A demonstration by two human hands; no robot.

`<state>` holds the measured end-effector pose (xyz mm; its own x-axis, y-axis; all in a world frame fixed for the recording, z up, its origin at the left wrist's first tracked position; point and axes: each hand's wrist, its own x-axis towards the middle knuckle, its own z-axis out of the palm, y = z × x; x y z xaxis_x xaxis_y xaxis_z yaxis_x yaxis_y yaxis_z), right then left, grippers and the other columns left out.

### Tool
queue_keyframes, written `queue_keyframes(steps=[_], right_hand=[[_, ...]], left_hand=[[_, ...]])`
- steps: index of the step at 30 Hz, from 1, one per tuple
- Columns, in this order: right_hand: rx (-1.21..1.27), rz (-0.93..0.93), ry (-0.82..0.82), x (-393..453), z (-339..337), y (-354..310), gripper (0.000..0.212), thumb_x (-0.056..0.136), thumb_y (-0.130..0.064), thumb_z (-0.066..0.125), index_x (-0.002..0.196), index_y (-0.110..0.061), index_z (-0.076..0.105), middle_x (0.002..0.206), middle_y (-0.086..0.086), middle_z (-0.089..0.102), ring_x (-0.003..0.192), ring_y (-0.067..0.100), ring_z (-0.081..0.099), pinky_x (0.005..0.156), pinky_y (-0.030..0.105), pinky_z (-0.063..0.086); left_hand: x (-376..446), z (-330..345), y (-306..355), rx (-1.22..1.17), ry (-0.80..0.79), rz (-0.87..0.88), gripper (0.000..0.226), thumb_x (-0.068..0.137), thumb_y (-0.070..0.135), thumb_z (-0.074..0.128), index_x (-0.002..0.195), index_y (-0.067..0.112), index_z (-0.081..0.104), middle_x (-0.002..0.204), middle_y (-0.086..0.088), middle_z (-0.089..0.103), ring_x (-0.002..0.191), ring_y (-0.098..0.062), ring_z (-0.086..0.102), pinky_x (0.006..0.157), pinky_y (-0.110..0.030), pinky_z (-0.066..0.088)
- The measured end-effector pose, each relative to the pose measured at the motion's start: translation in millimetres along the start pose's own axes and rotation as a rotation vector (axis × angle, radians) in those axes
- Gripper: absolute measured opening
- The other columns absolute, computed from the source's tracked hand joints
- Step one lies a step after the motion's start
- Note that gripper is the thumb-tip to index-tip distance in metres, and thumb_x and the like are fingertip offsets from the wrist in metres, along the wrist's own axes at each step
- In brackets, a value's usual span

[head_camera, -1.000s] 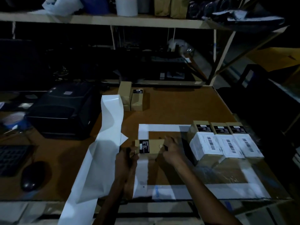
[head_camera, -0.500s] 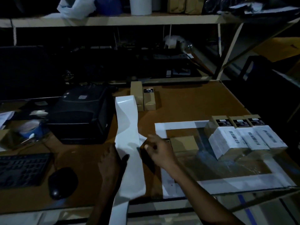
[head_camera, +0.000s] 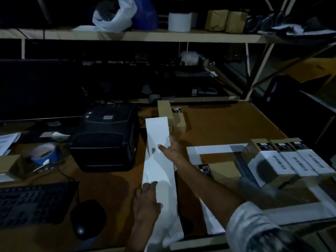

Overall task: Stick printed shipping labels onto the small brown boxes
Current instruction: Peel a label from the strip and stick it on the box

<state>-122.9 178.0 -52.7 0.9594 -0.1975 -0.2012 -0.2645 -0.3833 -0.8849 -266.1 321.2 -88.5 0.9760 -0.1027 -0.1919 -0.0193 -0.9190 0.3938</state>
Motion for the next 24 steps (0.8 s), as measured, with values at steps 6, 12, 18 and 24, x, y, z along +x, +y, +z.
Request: queue_keyframes(steps=[6,12,18,24], right_hand=[[0.372,0.192,-0.002,41.0,3.2,-36.8,0.062,0.087,-0.035,0.078,0.138,-0.016,0.047,0.128,-0.006,0.054,0.109,0.017,0.052,0.09,0.034,0.043],[0.38,0.104,0.099,27.1,-6.0,-61.7,0.028,0.096,-0.017,0.064,0.123,-0.011,0.061,0.119,0.008,0.067,0.101,0.027,0.063,0.085,0.037,0.052],[0.418,-0.096,-0.013,-26.9,-24.8,-88.0,0.027,0.097,-0.009,0.059,0.121,-0.019,0.064,0.107,0.0,0.072,0.093,0.021,0.068,0.072,0.032,0.054],[0.38,-0.117,-0.171,-99.8,-37.2,-54.3,0.039,0.096,-0.01,0.062,0.134,-0.021,0.06,0.12,0.0,0.071,0.109,0.02,0.068,0.08,0.031,0.057]], left_hand=[[-2.5,-1.4,-7.0,-0.02,-0.012,0.076,0.077,0.087,0.025,0.073,0.15,0.036,0.03,0.152,0.01,0.033,0.135,-0.019,0.035,0.111,-0.031,0.035],[6.1,-2.1,-17.8,-0.161,-0.034,0.079,0.081,0.077,0.026,0.083,0.145,0.037,0.04,0.148,0.008,0.04,0.134,-0.019,0.037,0.107,-0.032,0.041],[24.2,-13.8,-15.2,-0.236,-0.04,0.038,0.078,0.079,0.033,0.082,0.147,0.027,0.043,0.153,-0.003,0.039,0.142,-0.024,0.033,0.113,-0.035,0.034],[32.6,-29.6,-7.2,-0.304,0.03,0.076,0.06,0.092,0.028,0.07,0.145,0.016,0.046,0.149,-0.004,0.047,0.139,-0.027,0.042,0.105,-0.024,0.034]])
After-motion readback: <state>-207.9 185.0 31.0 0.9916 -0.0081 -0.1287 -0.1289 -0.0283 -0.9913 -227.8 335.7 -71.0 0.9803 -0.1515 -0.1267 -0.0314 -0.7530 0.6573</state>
